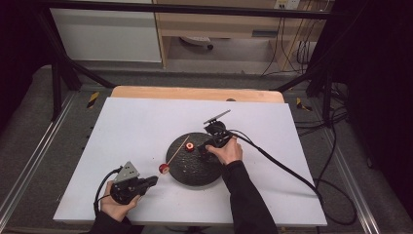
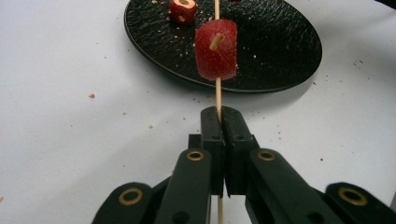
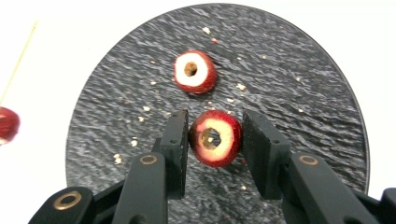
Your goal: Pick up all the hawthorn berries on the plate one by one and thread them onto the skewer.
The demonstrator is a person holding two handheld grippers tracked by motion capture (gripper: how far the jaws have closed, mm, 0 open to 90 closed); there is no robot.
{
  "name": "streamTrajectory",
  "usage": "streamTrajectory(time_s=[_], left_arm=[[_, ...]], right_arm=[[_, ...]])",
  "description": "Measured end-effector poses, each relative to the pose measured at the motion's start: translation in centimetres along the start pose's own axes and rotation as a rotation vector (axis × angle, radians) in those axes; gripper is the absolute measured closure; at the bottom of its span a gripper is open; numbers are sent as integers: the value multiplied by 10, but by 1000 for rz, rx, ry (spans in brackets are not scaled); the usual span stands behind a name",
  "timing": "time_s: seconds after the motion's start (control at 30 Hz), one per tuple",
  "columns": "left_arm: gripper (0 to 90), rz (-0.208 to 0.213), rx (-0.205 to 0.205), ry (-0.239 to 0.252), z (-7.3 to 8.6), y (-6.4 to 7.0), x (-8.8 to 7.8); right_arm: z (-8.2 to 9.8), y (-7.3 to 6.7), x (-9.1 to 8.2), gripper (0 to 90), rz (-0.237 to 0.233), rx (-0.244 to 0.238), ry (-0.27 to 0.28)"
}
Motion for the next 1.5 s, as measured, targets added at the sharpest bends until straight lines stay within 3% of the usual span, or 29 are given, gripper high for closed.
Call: streamTrajectory(time_s=[0.17, 0.5, 0.97, 1.5], left_arm=[[882, -2, 1, 1, 0, 1, 0], [882, -3, 1, 5, -1, 4, 1], [882, -7, -5, 14, -4, 8, 3], [882, -3, -20, 33, -8, 14, 6]], right_arm=[[5, -4, -8, 629, -22, -5, 41], [17, -8, -25, 630, -94, 0, 208], [37, -7, -29, 631, -238, 73, 450], [46, -3, -32, 631, -283, 133, 668]])
Point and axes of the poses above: each handheld gripper's, and its own axes: x roughly forward along the jaws, z roughly out of its underside, y roughly to its right, the point moved 7 cm from there along x, roughly forward along the jaws, and after that the axes turned 13 degrees about -y, right-handed, at the moved point
